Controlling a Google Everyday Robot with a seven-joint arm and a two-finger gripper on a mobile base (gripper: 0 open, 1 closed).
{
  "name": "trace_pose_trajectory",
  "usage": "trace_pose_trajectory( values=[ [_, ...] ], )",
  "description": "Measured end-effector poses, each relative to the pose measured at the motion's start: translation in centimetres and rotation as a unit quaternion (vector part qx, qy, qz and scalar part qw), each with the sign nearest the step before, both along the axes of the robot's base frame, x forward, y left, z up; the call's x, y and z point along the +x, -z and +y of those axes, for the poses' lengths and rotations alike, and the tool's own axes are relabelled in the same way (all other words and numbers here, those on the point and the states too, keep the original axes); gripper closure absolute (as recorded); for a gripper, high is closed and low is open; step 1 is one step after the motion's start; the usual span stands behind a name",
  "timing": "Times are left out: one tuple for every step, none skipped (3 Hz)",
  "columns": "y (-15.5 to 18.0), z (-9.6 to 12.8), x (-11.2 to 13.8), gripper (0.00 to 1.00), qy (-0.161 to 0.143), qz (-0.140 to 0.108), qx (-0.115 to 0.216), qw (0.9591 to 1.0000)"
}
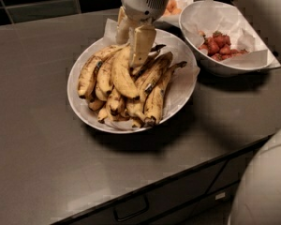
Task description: Pick banana from white bowl
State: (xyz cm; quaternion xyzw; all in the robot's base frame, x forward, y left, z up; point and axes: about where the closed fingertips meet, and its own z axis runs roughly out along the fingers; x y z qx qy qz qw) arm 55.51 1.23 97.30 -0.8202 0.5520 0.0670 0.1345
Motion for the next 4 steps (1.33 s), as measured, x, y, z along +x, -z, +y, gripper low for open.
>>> trace_pose_trajectory(
  values=[
    [-0.09, 0.19, -0.05, 0.62, -0.002, -0.001, -0.001, 1.0000],
    [-0.14, 0.32, -0.06, 0.85, -0.003, -0.001, -0.002, 1.0000],
    [-0.15, 0.32, -0.06, 1.00, -0.003, -0.001, -0.002, 1.0000],
    [-0.70, 0.92, 0.45, 1.00, -0.002, -0.024, 0.018, 0.9996]
  ],
)
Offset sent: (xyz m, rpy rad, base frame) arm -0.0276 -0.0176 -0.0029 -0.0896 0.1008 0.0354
